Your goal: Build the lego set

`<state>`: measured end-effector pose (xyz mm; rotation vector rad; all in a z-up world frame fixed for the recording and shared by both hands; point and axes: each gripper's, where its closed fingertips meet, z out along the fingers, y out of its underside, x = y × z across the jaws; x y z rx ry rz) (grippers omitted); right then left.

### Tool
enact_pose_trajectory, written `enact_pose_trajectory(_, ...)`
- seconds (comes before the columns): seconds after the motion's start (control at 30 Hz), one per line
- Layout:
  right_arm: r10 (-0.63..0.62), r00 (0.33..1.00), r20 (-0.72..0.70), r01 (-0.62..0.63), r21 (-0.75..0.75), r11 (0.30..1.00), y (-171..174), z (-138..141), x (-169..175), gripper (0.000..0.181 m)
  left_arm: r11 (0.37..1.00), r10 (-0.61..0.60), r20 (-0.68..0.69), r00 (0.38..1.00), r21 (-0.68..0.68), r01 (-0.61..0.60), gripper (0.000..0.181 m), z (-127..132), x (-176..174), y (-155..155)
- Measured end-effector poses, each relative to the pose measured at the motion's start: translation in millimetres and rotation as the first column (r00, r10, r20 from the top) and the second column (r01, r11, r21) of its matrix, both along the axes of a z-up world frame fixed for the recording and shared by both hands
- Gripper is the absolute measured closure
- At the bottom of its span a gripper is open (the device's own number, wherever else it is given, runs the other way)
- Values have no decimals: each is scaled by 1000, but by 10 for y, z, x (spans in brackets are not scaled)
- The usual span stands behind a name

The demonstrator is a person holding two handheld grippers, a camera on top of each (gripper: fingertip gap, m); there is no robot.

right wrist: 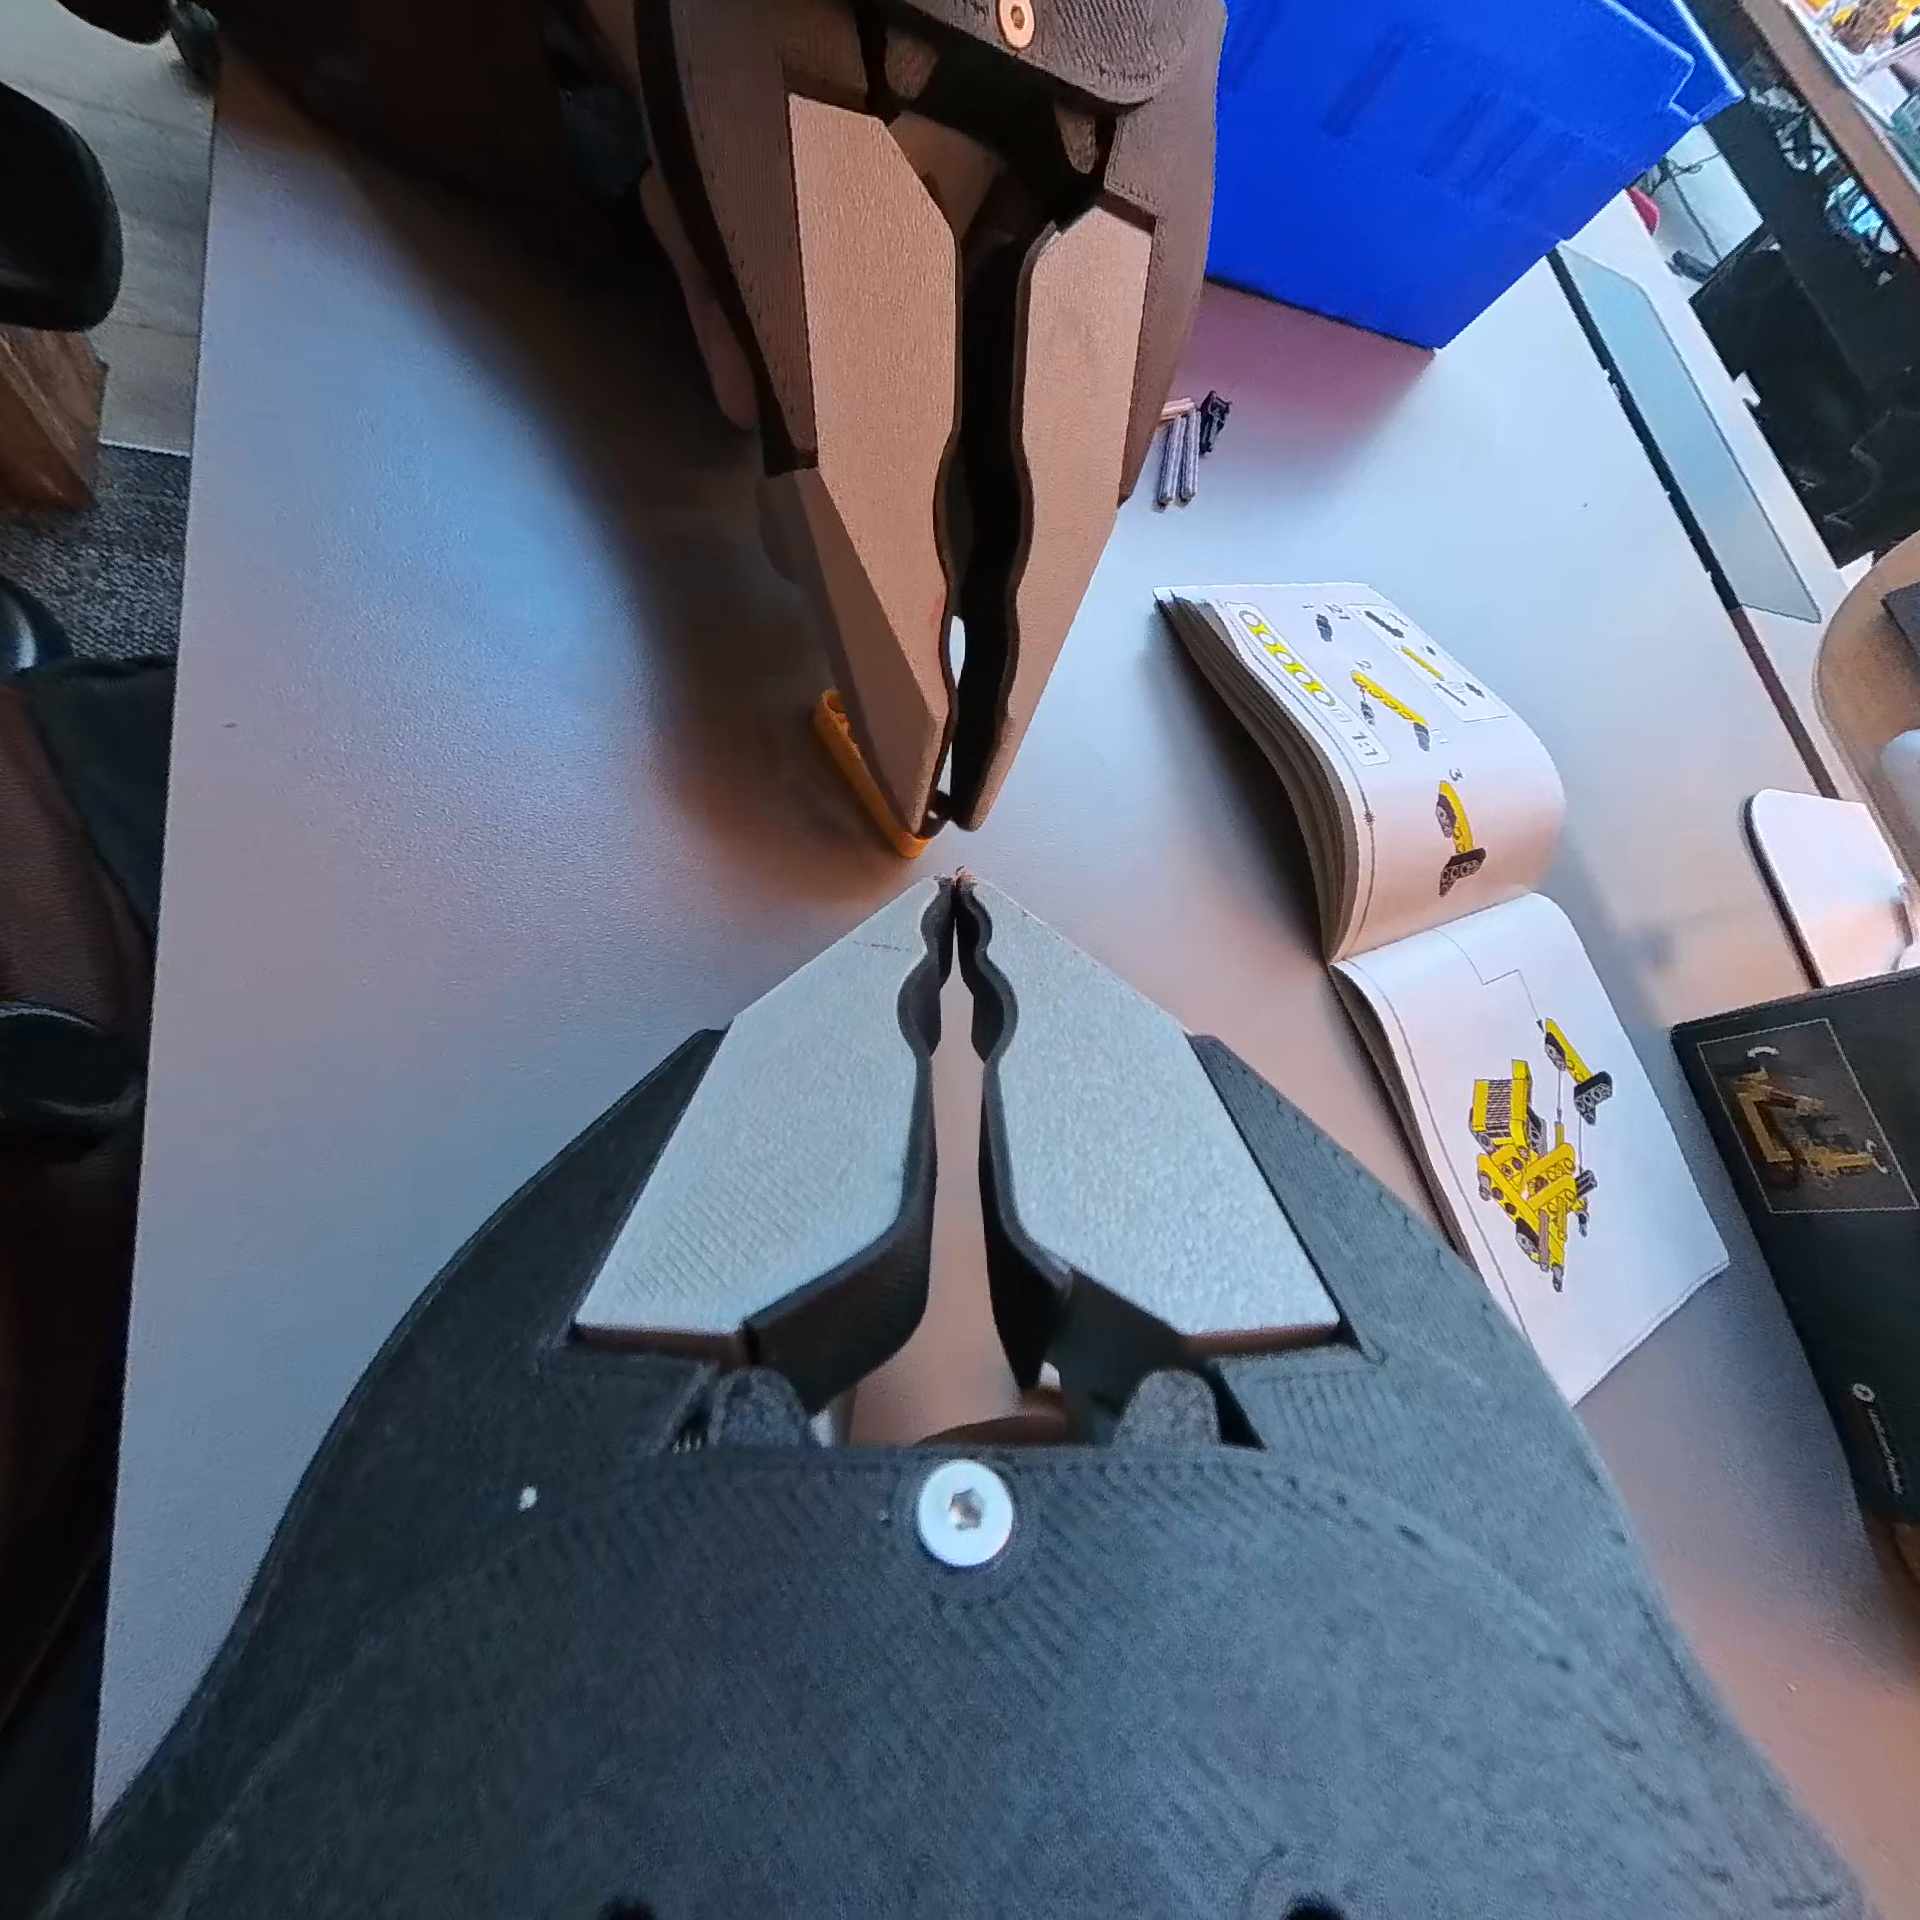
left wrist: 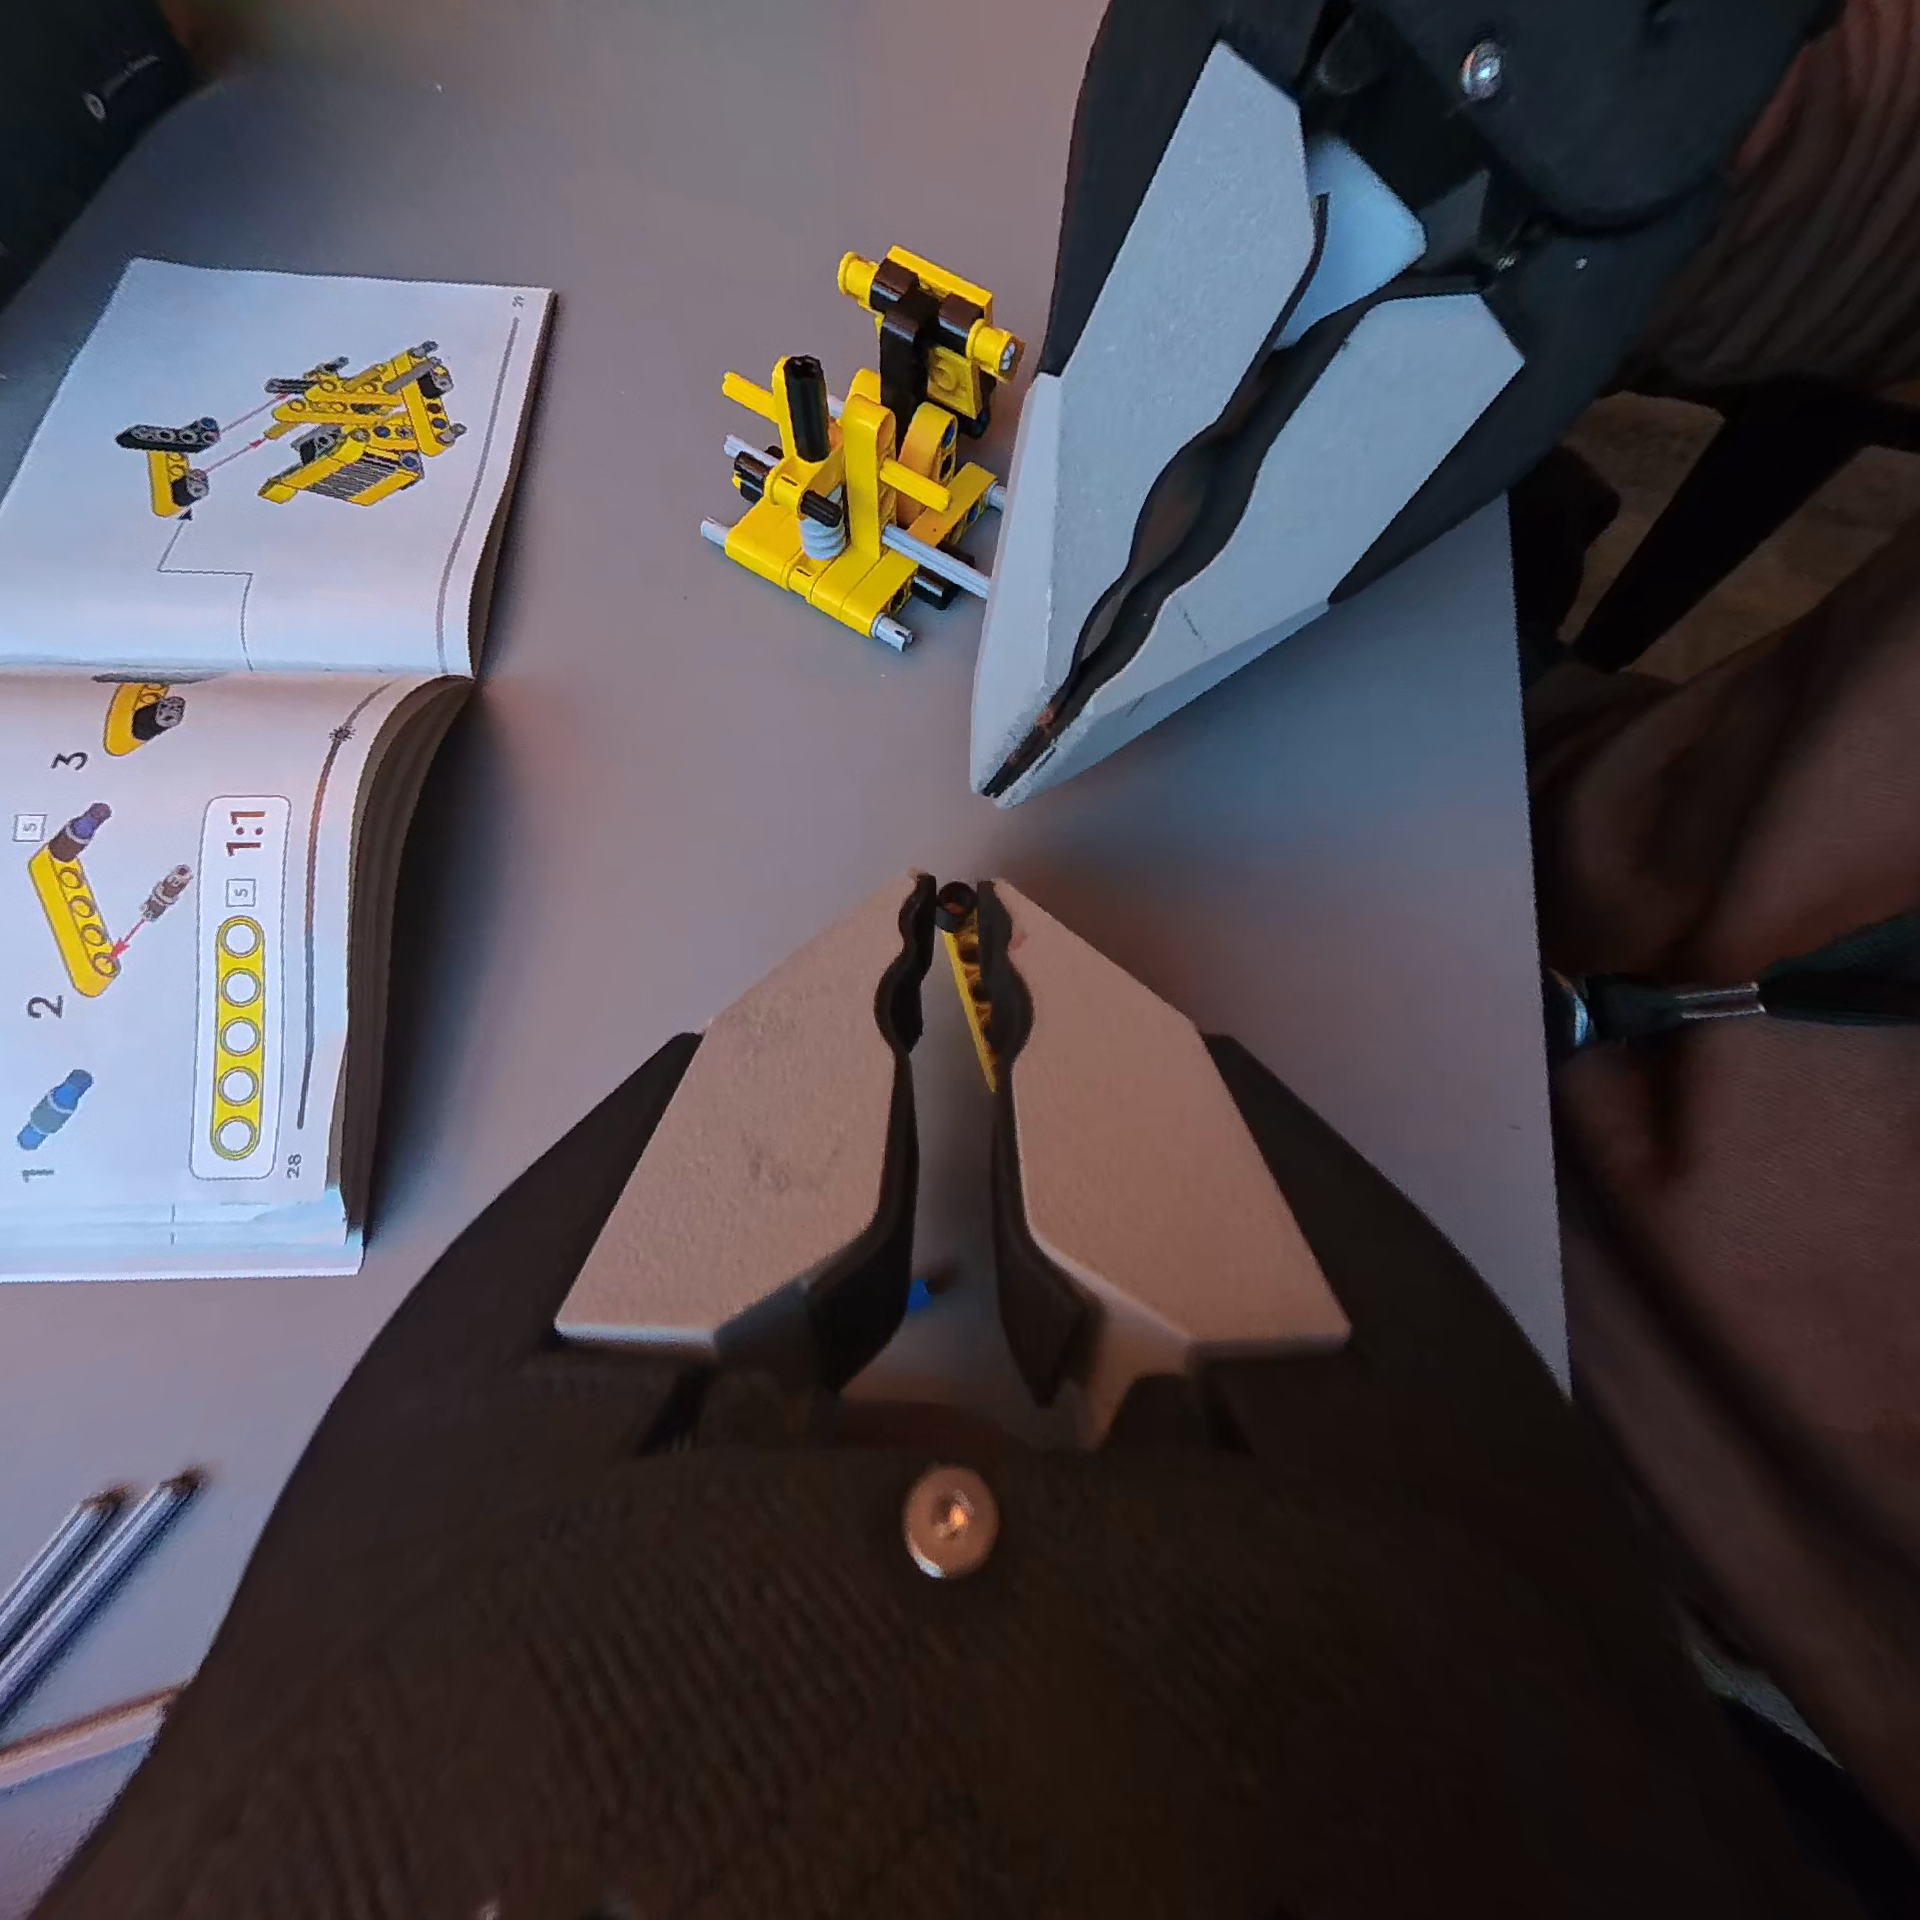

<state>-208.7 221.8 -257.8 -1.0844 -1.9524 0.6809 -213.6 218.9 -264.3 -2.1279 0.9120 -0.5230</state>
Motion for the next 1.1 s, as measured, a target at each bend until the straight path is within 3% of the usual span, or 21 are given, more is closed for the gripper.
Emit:
enact_pose_trajectory(0.67,1,1000,-9,-1,-5,1000,-3,17,3,181,1000,-1,-27,1000,-9,1,163,-41,-8,-28)
enact_pose_trajectory(1.1,-6,1000,-22,5,-60,998,20,60,2,181,998,50,-30,998,30,-49,151,0,-255,-135)
